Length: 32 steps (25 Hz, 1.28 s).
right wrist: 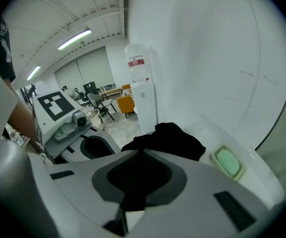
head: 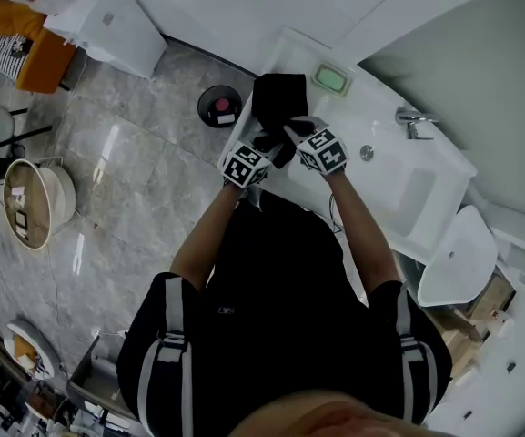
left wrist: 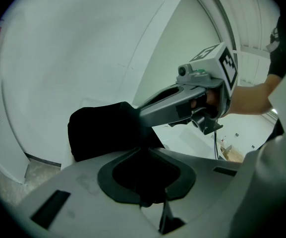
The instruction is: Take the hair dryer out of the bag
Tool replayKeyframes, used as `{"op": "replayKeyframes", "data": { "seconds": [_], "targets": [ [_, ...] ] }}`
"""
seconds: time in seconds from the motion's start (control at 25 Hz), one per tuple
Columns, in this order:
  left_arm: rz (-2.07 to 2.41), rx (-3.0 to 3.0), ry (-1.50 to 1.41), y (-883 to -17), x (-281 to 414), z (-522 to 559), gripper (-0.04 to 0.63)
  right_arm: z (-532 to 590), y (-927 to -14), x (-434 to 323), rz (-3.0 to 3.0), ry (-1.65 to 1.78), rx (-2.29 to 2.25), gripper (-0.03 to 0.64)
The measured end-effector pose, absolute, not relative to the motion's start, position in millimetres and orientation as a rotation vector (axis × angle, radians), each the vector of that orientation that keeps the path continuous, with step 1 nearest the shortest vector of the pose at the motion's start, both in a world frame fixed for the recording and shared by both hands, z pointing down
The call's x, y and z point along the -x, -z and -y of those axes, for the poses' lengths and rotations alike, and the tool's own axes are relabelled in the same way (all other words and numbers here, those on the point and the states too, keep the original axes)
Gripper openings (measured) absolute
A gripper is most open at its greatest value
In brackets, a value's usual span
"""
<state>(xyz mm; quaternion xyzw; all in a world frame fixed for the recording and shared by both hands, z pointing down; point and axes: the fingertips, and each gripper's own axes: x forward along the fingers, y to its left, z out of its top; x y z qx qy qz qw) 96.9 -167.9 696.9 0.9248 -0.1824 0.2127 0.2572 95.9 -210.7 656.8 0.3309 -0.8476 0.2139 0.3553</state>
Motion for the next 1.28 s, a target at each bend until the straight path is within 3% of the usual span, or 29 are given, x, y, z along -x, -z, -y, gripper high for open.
{"op": "replayKeyframes", "data": {
  "seconds": [0.28,0.4,0.8,1.28],
  "targets": [
    [0.67,-2.481,-0.665,-708,-93,192,0.031,212,-652,-101,2.184,-0.568,-0.876,0.08],
    [0.712,-2.44,-0.703,-717,-91,200,0.108,214,-653,-103,2.186,-0.591,-0.876,0.081],
    [0.728,-2.411,-0.878,-757,-105,206,0.202,218,-660,-89,2.196,-0.612,-0.799,0.081],
    [0.723,-2.352,-0.961,-785,-118,214,0.209,210,-690,-120,2.15,-0.768,-0.893,0.083]
  ]
}}
